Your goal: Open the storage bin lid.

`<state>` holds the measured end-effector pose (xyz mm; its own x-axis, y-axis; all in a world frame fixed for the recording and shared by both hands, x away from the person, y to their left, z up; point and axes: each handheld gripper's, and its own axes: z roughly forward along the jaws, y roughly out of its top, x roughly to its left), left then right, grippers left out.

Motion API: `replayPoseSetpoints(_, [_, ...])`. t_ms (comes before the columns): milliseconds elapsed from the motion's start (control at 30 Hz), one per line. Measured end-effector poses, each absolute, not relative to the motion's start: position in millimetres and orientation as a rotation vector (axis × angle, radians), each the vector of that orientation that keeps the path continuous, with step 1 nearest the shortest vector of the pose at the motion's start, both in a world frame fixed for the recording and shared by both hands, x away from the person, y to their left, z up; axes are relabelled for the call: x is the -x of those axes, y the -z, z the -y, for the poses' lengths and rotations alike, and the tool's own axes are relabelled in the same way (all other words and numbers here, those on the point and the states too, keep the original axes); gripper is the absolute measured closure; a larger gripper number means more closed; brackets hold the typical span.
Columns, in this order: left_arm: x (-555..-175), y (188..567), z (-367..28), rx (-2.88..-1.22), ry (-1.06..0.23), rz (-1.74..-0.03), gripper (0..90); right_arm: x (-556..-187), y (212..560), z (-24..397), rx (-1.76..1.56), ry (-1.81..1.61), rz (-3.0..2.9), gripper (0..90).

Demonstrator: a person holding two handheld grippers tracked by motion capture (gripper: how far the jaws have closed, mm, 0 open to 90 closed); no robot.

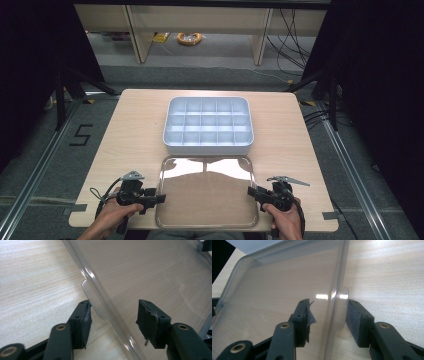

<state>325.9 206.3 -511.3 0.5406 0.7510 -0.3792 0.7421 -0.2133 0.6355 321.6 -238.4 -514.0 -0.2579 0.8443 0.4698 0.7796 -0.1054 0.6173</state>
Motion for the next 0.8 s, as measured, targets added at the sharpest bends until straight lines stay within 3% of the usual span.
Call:
replayPoseSetpoints(167, [-326, 507, -210, -1.964, -0.044, -1.231, 35.0, -320, 510, 236, -1.922, -1.296, -2.008, 49.7])
replayPoseSetpoints(500, [-325, 503, -214, -1.912, -0.06, -1.232, 32.6, -320, 503, 245, -1.803, -1.298, -1.977, 45.0])
replayPoseSetpoints(800, [-323, 501, -215, -1.872, -0.075, -1.222, 28.1, -319, 496, 246, -1.748, -1.307, -1.941, 34.7])
